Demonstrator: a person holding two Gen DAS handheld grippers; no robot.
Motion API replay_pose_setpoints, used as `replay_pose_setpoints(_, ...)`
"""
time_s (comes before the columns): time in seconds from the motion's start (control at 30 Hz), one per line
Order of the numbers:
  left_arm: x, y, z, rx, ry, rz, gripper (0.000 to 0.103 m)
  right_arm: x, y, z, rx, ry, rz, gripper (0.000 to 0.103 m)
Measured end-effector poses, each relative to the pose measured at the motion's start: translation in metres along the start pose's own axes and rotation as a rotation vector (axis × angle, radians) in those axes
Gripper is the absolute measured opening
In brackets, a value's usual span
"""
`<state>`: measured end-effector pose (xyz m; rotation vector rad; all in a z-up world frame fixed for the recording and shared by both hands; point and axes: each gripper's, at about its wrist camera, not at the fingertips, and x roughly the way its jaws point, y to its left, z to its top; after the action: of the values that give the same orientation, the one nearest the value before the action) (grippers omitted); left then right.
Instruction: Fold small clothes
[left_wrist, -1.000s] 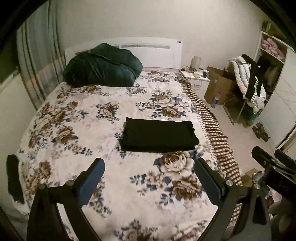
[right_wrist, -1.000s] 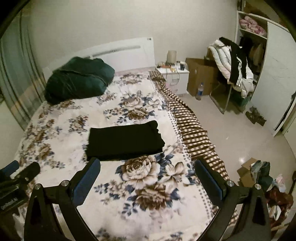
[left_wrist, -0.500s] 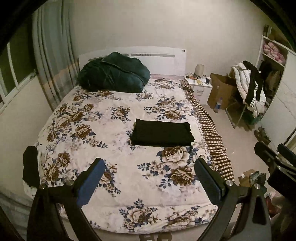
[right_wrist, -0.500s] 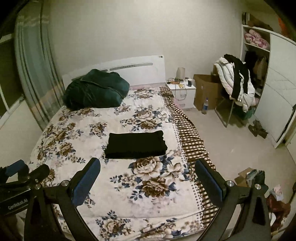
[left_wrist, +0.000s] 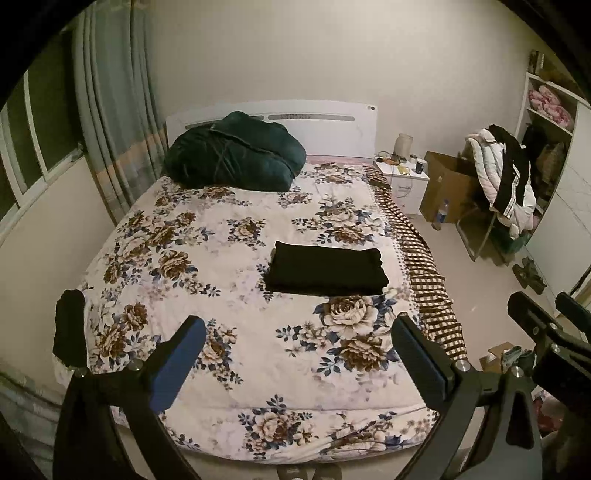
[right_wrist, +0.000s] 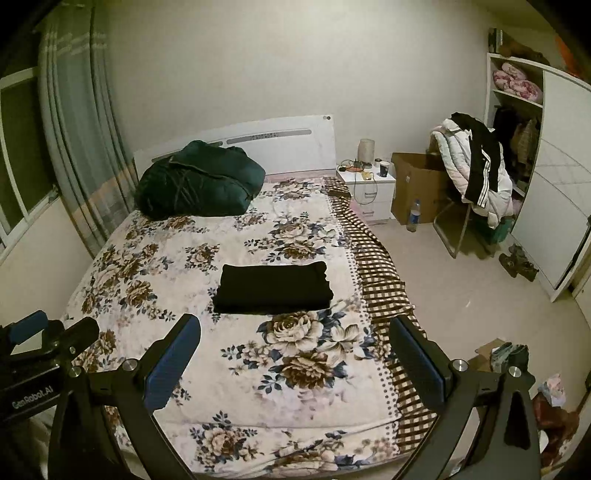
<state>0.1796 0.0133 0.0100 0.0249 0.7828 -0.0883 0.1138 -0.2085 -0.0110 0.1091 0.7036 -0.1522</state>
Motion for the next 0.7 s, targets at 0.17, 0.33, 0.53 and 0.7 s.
replay_pose_setpoints(0.17, -0.004, -0.006, -0.001, -0.005, -0.005, 0.015, 0.103, 0.003, -0.005, 0.001, -0.011, -0.001, 0.005, 0.103)
replay_pose_setpoints(0.33, -0.005, -0.008, -0.001, -0.008, -0.008, 0.026, 0.103, 0.005, -0.009, 0.005, -0.020, -0.001, 0.012, 0.103)
replay_pose_setpoints(0.53, -0.006, -0.009, -0.002, -0.010, -0.008, 0.030, 0.103, 0.008, -0.012, 0.008, -0.018, 0.005, 0.023, 0.103)
replay_pose_setpoints(0.7, -0.008, -0.009, -0.004, -0.007, -0.014, 0.038, 0.103, 0.017, -0.015, 0.010, -0.026, 0.009, 0.036, 0.103)
